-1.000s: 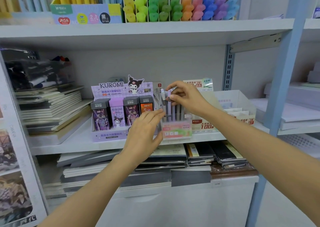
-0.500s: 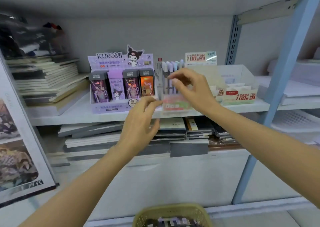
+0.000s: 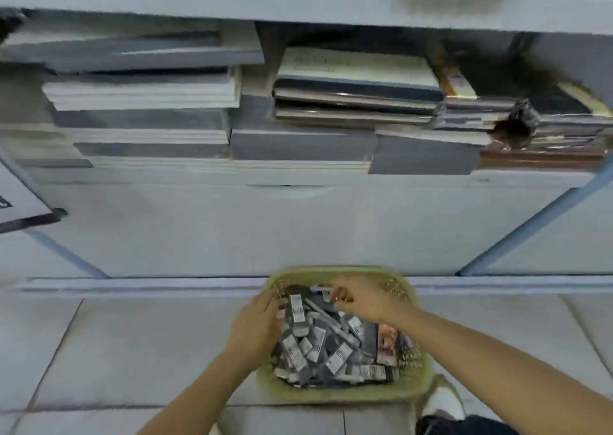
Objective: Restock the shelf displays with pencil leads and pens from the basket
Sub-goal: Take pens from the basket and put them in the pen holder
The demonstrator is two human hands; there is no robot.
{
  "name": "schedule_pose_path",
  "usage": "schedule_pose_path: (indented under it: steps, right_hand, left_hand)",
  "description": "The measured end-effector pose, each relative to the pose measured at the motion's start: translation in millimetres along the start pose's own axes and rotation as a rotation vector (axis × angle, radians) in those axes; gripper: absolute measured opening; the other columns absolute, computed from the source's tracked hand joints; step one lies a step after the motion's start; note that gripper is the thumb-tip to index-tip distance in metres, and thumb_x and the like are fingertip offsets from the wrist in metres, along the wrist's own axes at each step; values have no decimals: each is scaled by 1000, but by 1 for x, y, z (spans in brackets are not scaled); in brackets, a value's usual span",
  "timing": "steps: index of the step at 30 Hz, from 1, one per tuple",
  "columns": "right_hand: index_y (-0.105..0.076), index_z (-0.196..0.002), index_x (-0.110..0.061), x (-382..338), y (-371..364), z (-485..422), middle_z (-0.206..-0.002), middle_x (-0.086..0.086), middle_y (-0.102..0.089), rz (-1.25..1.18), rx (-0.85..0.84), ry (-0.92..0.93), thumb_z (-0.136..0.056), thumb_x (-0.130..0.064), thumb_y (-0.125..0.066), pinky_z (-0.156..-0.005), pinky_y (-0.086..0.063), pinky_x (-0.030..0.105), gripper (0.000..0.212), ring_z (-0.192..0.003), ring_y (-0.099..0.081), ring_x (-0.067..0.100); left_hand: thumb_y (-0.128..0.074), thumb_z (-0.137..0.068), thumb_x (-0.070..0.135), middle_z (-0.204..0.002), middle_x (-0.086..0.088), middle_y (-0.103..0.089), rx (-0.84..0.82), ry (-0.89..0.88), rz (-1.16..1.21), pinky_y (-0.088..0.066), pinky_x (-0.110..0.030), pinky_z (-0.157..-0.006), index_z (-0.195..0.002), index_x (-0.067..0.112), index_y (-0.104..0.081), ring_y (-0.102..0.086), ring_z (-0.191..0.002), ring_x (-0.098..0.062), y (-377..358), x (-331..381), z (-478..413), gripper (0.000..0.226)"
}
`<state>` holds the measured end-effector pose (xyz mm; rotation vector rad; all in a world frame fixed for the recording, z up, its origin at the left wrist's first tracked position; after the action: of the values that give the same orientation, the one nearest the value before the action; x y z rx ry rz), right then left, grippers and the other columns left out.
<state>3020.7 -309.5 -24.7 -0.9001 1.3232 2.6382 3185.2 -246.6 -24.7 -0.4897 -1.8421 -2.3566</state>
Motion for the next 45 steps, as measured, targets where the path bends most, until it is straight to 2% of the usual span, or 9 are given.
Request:
schedule_pose_path:
  steps: [4, 9, 18, 24, 30, 35, 39, 41, 45]
  right_hand:
    - [-51, -130, -12, 49, -69, -18, -121, 11, -59, 79, -78, -155, -93, -19, -59, -88, -48, 32, 39, -107, -58, 25]
    - [-49, -128, -11, 59, -99, -32, -124, 7, -48, 181, 27, -164, -92, -23, -61, -88, -46, 35, 40, -115, -51, 24]
    - [-48, -122, -6, 58, -96, -39, -123, 10, -46, 350, -57, -124, -98, -25, -53, -68, -46, 39, 31, -100, -59, 32]
    - [-62, -104, -5, 56, -99, -36, -99, 11, -62, 403, -172, -153, -98, -29, -54, -69, -49, 35, 26, -91, -63, 28]
    - [-55, -68, -17, 83, -67, -18, -62, -4, -48, 56, -256, -185, -96, -29, -58, -49, -33, 18, 31, -49, -41, 7]
    - [-70, -98, -7, 59, -49, -3, -71, 2, -64, -383, -211, -95, -95, -24, -59, -51, -44, 16, 20, -53, -54, 7]
    - [-70, -85, -19, 4, -72, 3, -67, -15, -66, -457, -320, 105, -93, -29, -63, -50, -43, 16, 14, -51, -54, 2]
    - [-71, -84, -22, -2, -80, 5, -77, -29, -65, -510, -330, 131, -93, -31, -64, -52, -43, 16, 15, -52, -54, 1]
    - [-71, -89, -18, 48, -93, 12, -64, -13, -66, -261, -309, -16, -89, -36, -67, -54, -46, 20, 19, -59, -62, 6]
  left_hand:
    - [-38, -103, 32, -164, -1, 0, -123, 19, -73, -26, -32, -116, -154, 13, -18, 3, -151, -21, -52, -20, 12, 59]
    - [-84, -73, 17, -139, -15, -55, 56, -76, -43, -55, -45, -90, -123, 0, -64, -47, -132, -38, -39, -12, 14, 57]
    - [-70, -87, 16, -135, -14, -57, 120, -41, -16, -51, -49, -93, -117, 6, -67, -41, -135, -39, -35, -11, 9, 32]
    - [-58, -96, 23, -145, -11, -47, 52, 13, 14, -39, -49, -106, -124, 10, -63, -24, -144, -35, -42, -13, 7, 32]
    - [-67, -90, 16, -125, -12, -62, 135, 26, 77, -36, -53, -102, -106, 9, -71, -42, -130, -41, -31, -7, 0, 18]
    - [-49, -100, 33, -88, 7, -68, -99, 178, 691, -46, -30, -77, -96, 26, -68, -60, -87, -13, -50, 18, -18, 21]
    - [-47, -100, 32, -96, -5, -71, -201, 473, 1415, -56, -30, -69, -103, 12, -65, -68, -83, -15, -75, 46, -15, 28]
    - [-44, -102, 24, -95, -14, -71, -103, 520, 1521, -60, -38, -66, -100, 2, -61, -69, -79, -25, -72, 43, -13, 28]
    - [-41, -104, 21, -70, -9, -69, 69, 596, 1464, -58, -29, -63, -95, 5, -56, -70, -66, -21, -67, 9, -5, 23]
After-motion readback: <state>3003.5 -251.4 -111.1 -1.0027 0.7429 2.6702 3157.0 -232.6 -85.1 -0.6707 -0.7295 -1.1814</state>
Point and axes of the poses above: each hand's wrist, its own z-axis away from the middle knuckle, its own y-axis out of the back of the hand, x = y × z, the point moved 10 cm from there along -z, towards the middle knuckle
